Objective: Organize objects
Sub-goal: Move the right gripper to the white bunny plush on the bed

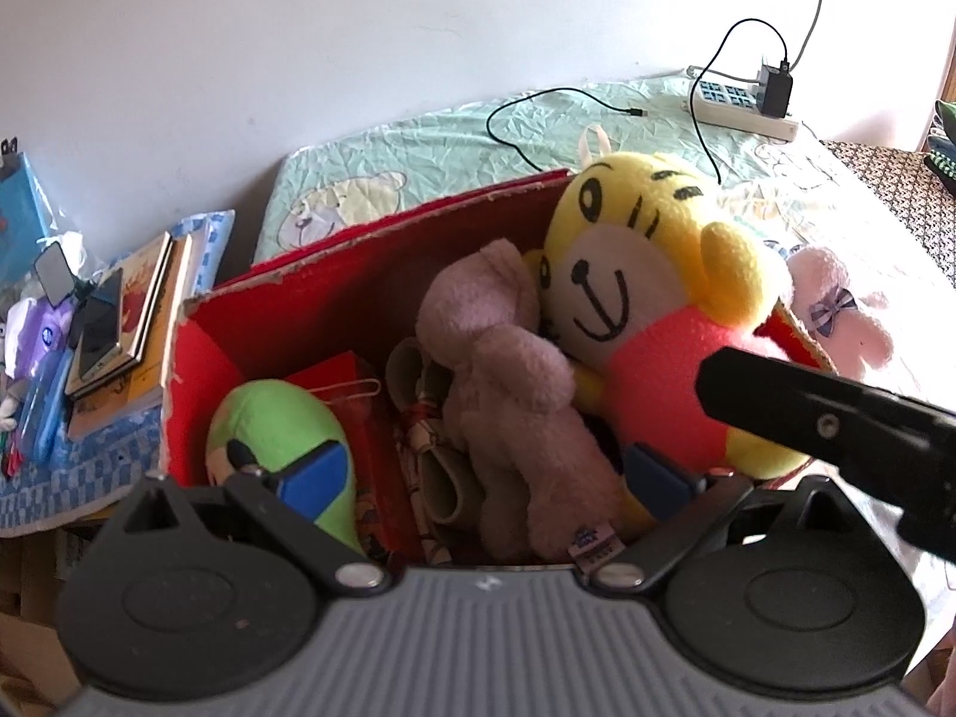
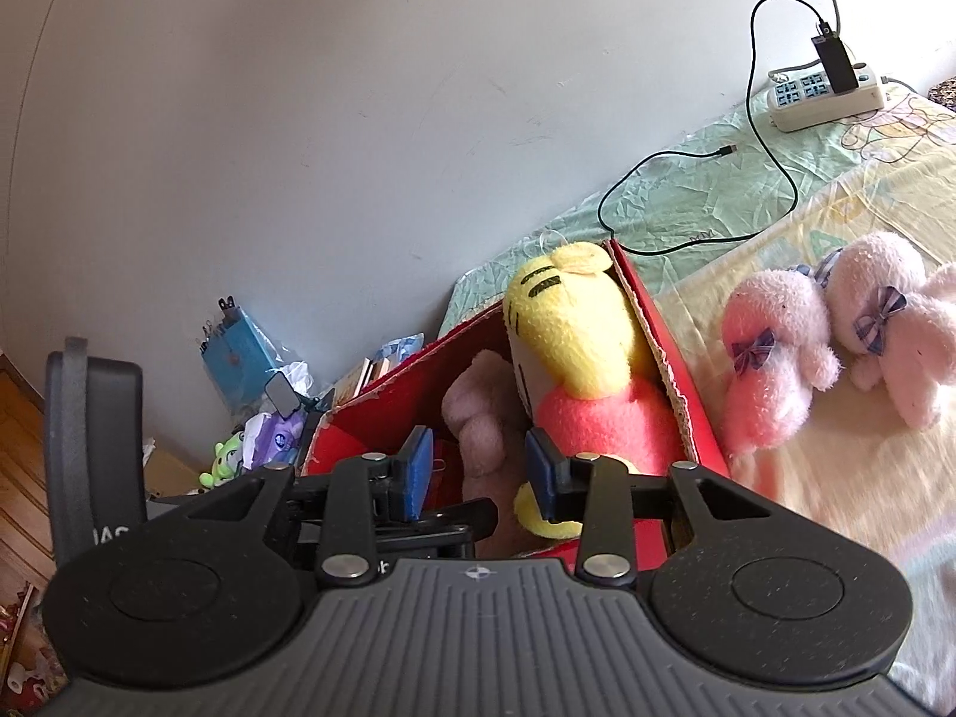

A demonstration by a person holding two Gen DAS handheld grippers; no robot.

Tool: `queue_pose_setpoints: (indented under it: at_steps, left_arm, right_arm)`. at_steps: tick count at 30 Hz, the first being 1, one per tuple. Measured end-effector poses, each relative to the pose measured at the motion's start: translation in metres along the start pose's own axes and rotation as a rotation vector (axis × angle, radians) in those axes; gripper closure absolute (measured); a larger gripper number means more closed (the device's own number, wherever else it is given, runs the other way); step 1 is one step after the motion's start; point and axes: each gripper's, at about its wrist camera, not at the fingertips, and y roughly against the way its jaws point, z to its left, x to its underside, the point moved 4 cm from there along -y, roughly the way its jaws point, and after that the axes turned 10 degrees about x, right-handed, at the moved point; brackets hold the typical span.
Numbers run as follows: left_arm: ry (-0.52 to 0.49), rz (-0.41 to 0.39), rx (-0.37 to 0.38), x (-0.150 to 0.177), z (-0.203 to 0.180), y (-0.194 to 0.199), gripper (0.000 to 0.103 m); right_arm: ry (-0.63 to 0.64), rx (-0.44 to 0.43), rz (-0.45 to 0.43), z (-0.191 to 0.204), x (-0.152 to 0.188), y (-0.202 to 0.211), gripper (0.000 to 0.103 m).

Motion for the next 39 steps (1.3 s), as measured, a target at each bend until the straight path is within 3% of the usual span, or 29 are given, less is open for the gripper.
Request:
queue_pose_setpoints:
  at_steps: [9,20,32,39]
  left_arm:
    - [0.005,-0.009,-0.043,-0.003,-0.009,0.005,0.004]
    - [0.104,-0.01,-0.131,-0.006,-0.023,0.012,0.004]
    - [0.151,-0.038,-0.259,-0.022,-0.064,0.019,0.004]
    - [0.153,-0.086,-0.282,-0.039,-0.09,0.028,0.003]
  right_arm:
    - [0.009,-0.046,0.025,-0.008,-0.004,0.002,0.066]
    - [0.043,-0.125,0.108,-0.03,-0.022,0.001,0.064]
    - [0.046,-0.167,0.163,-0.078,-0.047,0.011,0.064]
    - [0.024,-0.143,0.17,-0.119,-0.06,0.02,0.064]
